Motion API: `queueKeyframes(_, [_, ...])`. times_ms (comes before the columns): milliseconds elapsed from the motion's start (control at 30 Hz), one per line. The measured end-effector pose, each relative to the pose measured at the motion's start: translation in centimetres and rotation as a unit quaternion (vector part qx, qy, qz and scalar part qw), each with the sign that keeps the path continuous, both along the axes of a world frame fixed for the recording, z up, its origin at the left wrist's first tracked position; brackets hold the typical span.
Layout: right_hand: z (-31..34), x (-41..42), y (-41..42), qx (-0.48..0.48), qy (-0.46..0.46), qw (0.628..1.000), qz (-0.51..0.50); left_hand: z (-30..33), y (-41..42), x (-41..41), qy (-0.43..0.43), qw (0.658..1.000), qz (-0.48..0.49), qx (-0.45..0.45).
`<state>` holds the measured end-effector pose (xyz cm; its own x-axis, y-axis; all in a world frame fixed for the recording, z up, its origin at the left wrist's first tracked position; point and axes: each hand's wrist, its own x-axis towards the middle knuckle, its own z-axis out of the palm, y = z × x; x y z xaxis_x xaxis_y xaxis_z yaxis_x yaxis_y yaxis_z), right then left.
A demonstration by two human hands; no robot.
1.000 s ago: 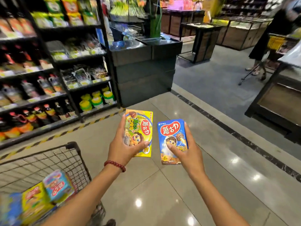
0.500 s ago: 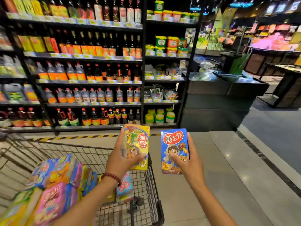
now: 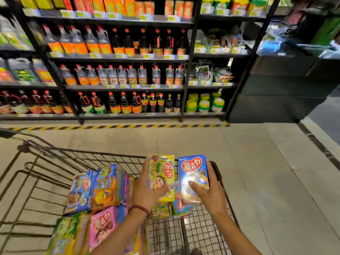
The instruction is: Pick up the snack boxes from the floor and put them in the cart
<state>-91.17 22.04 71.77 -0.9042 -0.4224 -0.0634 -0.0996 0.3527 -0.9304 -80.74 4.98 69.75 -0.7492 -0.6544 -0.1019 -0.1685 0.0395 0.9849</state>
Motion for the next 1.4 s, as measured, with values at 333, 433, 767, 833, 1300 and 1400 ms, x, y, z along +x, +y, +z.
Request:
queueKeyframes(333, [-7.7,-1.3,-1.6,0.092,-0.074,0.993,0.014,-9.0,-0.7,0.6,-0.08,0.993,0.045,0.067])
queueKeyframes(433, [-10.6,-1.9,-2.3,0.114,-0.093,0.989,0.022,-12.0,-0.8,0.9,-0.129,0.989,0.044,0.052])
queueKeyframes(767, [-20.5,-3.5,-4.0,0.162,-0.094,0.981,0.046,-19.4,-0.9,-0.9,-0.183,0.978,0.086,0.059])
queueKeyframes(833, [-21.8,-3.8,-4.3,0.162,-0.103,0.98,0.046,-20.5,-0.9,-1.1,-0.187,0.977,0.078,0.073])
queueKeyframes(1300, [-23.1,-4.1,-4.6,0.309,0.018,0.95,0.037,-21.8,-1.4,-2.1,-0.388,0.921,0.004,-0.035])
queueKeyframes(1400, [-23.2,-3.9,-4.6,0.323,0.01,0.946,0.028,-21.4,-1.3,-2.5,-0.406,0.91,-0.019,-0.083])
